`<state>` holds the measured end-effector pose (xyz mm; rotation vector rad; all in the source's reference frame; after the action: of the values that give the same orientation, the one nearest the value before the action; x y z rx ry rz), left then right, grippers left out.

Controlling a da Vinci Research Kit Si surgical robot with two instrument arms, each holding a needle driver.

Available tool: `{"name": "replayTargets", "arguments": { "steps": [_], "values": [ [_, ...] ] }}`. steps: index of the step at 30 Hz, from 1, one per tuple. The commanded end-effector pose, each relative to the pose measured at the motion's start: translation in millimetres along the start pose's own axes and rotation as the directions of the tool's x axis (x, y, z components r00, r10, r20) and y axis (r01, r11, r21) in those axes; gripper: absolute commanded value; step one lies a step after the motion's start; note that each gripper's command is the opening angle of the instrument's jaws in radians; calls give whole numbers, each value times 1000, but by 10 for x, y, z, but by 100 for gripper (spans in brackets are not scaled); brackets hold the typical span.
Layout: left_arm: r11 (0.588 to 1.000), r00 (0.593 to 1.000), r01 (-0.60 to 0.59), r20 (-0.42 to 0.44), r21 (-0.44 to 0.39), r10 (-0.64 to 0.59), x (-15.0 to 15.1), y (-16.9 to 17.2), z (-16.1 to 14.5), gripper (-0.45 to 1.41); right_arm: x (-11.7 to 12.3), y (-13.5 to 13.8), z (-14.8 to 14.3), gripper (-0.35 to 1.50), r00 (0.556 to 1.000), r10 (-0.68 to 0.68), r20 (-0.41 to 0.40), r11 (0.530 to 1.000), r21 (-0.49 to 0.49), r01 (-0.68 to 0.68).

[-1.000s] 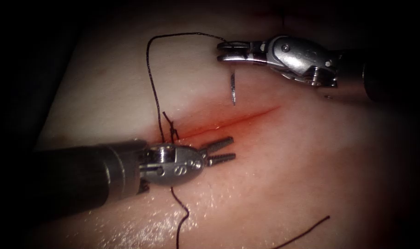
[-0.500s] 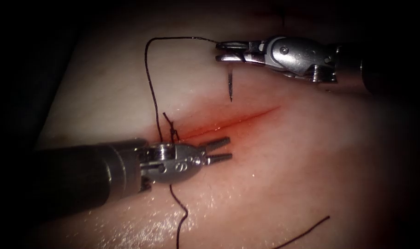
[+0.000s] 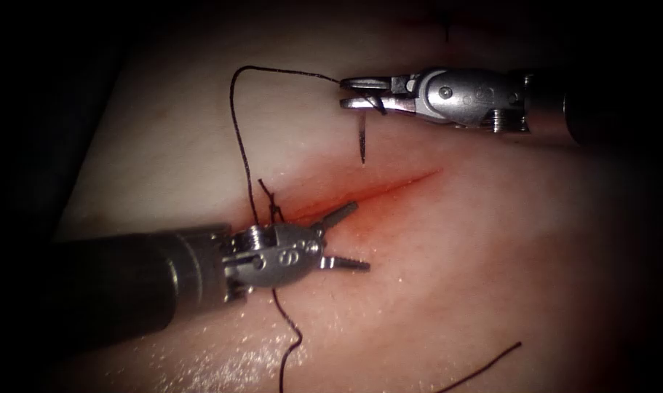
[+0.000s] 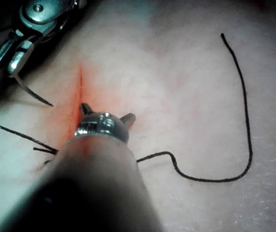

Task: Wound Closure
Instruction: Use right hand to throw needle through skin atop wound

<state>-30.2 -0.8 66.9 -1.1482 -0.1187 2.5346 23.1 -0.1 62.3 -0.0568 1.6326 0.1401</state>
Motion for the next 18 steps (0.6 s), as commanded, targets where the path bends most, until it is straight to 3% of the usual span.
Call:
{"name": "replayTargets", "arguments": {
  "steps": [1,8,9,11,12,15,18],
  "values": [
    [1000,1000,6,-3,-22,-6,-1,-3,9,34,-2,2,10,-35,1000,0,-2,1000,-1,0],
    [998,1000,27,-7,-63,-27,-9,-2,13,-30,8,3,14,-35,1000,-7,-5,1000,2,7],
    [997,1000,30,-6,-71,-30,-10,0,14,-27,8,3,15,-35,1000,-7,-7,1000,4,7],
    [997,1000,30,-3,-73,-30,-12,4,16,-38,7,3,14,-35,1000,-8,-9,1000,3,8],
    [997,999,36,-1,-71,-36,-15,10,17,-30,5,2,14,-35,1000,-17,-10,1000,7,17],
    [997,999,49,8,-63,-49,-18,16,18,-43,1,1,12,-35,1000,-27,-7,1000,11,27],
    [997,999,48,10,-60,-48,-19,16,19,-37,-2,1,10,-35,999,-42,-6,999,19,42]
  ]
}}
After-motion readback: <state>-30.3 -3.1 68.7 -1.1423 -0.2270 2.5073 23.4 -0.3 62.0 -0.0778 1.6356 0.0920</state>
